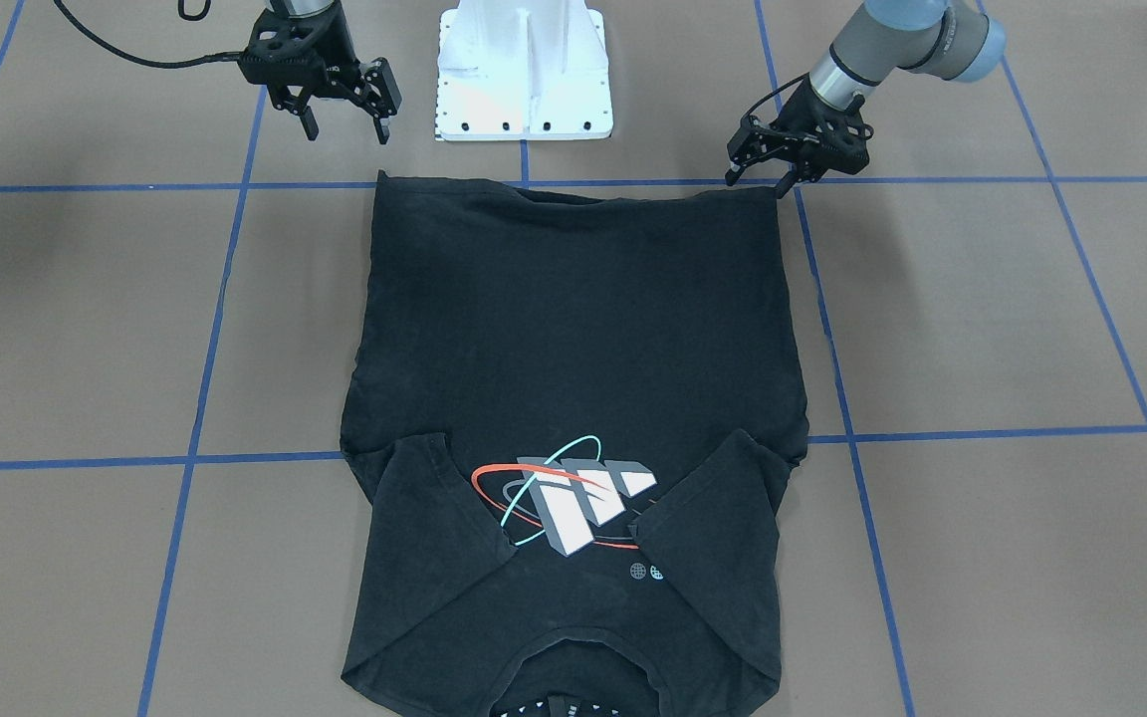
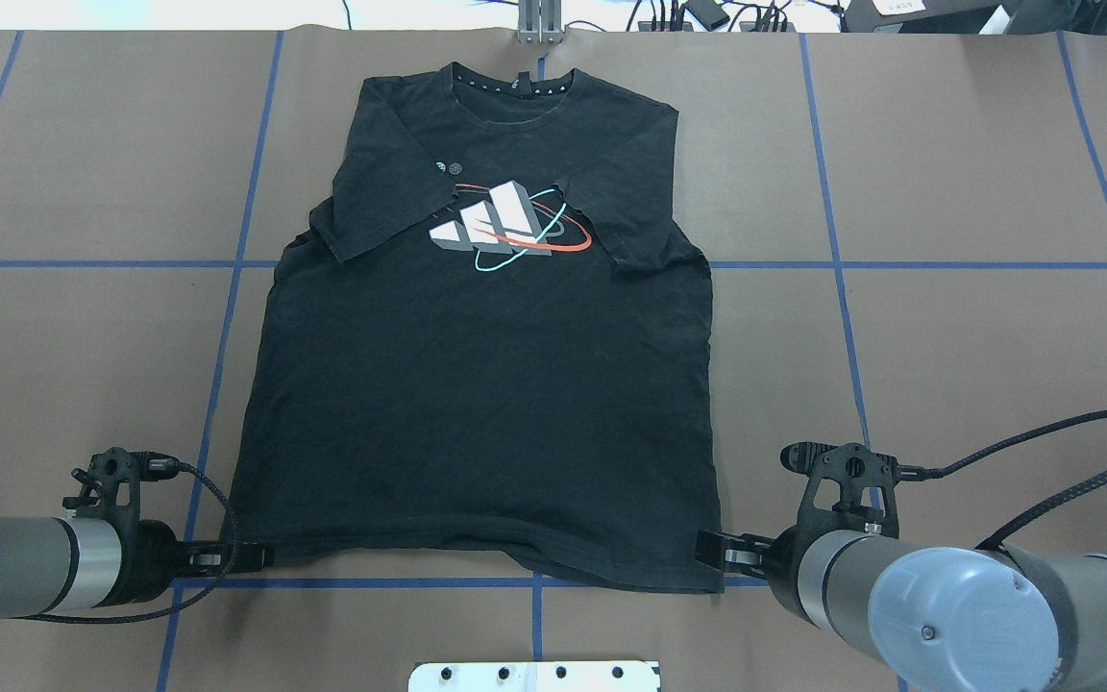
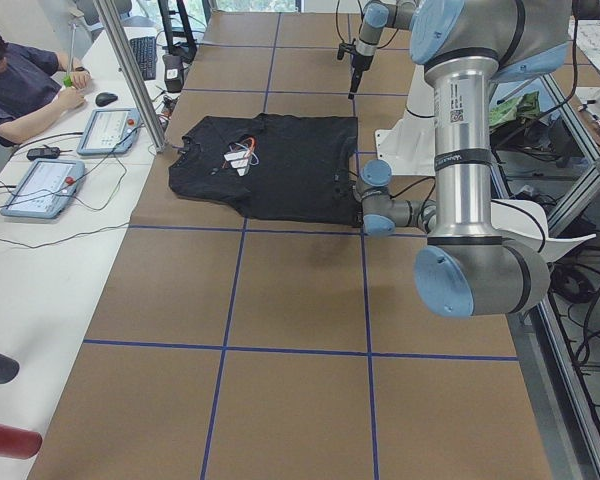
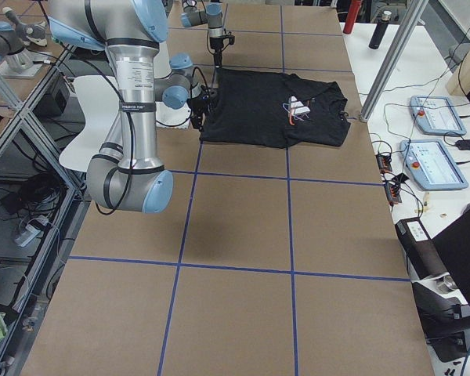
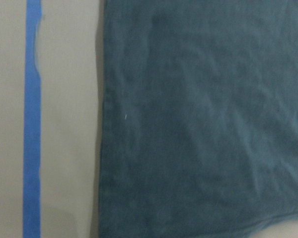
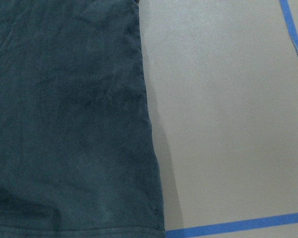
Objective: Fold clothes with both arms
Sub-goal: 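Move both grippers down to the shirt's hem corners nearest the robot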
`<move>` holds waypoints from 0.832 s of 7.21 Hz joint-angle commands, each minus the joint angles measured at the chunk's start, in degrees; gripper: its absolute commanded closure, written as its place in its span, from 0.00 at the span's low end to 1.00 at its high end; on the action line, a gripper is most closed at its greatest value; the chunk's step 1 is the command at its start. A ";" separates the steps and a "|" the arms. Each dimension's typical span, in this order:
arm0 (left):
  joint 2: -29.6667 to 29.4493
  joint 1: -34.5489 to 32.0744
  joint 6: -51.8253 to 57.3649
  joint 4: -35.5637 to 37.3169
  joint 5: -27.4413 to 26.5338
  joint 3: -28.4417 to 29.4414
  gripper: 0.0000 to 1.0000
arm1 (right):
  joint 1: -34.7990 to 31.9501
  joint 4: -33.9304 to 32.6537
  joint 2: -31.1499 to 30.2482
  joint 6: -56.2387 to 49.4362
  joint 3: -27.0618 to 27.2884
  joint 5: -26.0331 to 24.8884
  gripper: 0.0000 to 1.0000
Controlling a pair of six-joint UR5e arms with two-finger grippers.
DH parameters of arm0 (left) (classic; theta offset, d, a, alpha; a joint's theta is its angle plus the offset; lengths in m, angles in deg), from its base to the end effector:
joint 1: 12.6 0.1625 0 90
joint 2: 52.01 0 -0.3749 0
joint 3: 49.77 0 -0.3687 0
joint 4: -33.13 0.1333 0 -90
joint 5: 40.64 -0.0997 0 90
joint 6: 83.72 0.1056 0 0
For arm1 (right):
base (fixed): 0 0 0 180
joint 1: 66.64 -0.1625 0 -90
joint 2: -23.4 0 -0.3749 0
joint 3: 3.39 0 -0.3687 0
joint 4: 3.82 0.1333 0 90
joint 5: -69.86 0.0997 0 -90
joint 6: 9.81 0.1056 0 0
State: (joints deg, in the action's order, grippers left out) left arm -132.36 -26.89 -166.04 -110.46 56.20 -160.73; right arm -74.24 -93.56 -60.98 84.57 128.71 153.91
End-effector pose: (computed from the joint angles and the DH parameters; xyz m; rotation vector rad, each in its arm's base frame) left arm 0.3926 -0.2246 0.4140 0.1112 1.1307 -0.0351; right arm -0.4067 -0.1998 0.2590 0.1215 -0.8357 0.2400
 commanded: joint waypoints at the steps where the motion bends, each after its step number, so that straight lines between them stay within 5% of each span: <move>1: 0.29 0.13 -0.48 -0.02 0.10 -0.05 0.30 | 0.04 0.00 0.01 0.01 0.00 -0.03 0.00; 4: 0.64 0.05 -0.48 -0.02 0.45 -0.23 0.50 | 0.04 0.00 0.01 0.01 0.00 -0.03 0.00; 6: 3.34 0.05 -0.48 -0.02 0.72 -2.41 0.52 | 0.13 0.00 0.01 0.01 0.00 -0.03 0.00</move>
State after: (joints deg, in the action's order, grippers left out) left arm -130.70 -26.83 -166.52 -110.49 56.73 -161.72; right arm -74.14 -93.56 -60.97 84.58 128.71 153.88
